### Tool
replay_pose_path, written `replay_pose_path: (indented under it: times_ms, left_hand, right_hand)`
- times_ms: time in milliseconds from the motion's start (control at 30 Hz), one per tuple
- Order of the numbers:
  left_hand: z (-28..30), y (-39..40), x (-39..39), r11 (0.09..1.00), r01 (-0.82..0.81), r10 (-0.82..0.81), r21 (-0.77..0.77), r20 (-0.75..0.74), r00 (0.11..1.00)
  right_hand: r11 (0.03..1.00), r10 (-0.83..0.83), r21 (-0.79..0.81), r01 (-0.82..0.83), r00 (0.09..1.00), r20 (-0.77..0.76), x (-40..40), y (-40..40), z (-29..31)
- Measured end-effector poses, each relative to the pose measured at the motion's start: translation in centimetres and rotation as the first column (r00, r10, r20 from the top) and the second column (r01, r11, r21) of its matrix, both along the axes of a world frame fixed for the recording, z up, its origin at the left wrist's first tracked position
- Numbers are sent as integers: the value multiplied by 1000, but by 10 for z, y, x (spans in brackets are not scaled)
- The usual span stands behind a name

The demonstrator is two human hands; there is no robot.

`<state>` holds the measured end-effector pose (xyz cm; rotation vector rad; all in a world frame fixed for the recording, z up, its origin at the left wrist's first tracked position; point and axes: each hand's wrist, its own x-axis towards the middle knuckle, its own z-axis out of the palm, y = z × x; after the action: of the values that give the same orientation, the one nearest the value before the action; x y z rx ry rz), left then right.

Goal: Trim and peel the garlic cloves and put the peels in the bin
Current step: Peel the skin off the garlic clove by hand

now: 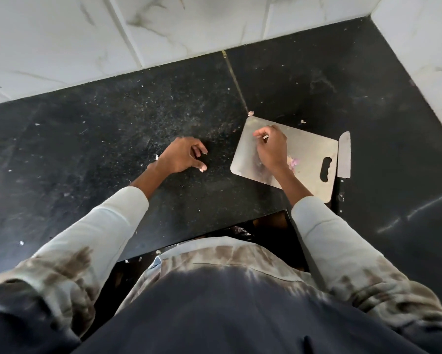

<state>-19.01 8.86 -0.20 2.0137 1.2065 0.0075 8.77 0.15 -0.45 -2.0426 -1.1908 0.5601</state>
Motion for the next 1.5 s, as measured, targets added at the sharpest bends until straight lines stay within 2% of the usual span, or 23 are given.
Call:
replay_pose_path:
  times_ms: [167, 333, 567, 733, 933, 1100, 1200, 1300, 1367, 1500]
  left_hand:
    - [-1, -12, -7, 991, 71, -67, 110, -40, 997]
    - [-5, -20, -4, 987, -57, 47, 152, 63, 997]
    - [-9, -22, 4, 972, -153, 135, 178, 109, 985]
    - [-11, -22, 6, 970, -174, 155, 168, 119, 981]
    - [-6, -21, 14, 967, -148, 135, 205, 78, 988]
    - [-3, -17, 18, 966, -78, 75, 247, 19, 997]
    - [-5, -12, 20, 968, -72, 71, 239, 11, 997]
    - [-8, -6, 21, 975, -53, 48, 216, 27, 998]
    - [-9, -5, 23, 980, -62, 54, 190, 49, 997]
    - [-8, -8, 38, 984, -80, 62, 161, 111, 992]
  right_hand:
    - [997, 79, 14, -79, 997, 15, -10, 11, -2]
    - [992, 122, 20, -123, 992, 24, -18, 17, -6]
    - [994, 105, 15, -105, 994, 36, -18, 19, -12]
    - [1000, 17, 22, -19, 997, 82, -7, 41, -3]
    - [999, 37, -15, -35, 992, 122, -3, 72, -3]
    - [998, 38, -66, -24, 973, 227, -9, 90, -11]
    - [998, 0, -59, 15, 966, 260, -11, 94, -12]
    - [995, 40, -102, -12, 960, 276, -5, 100, -12]
    - [995, 47, -99, -24, 971, 236, -1, 101, -9]
    - [997, -74, -14, 74, 996, 50, 9, 85, 1]
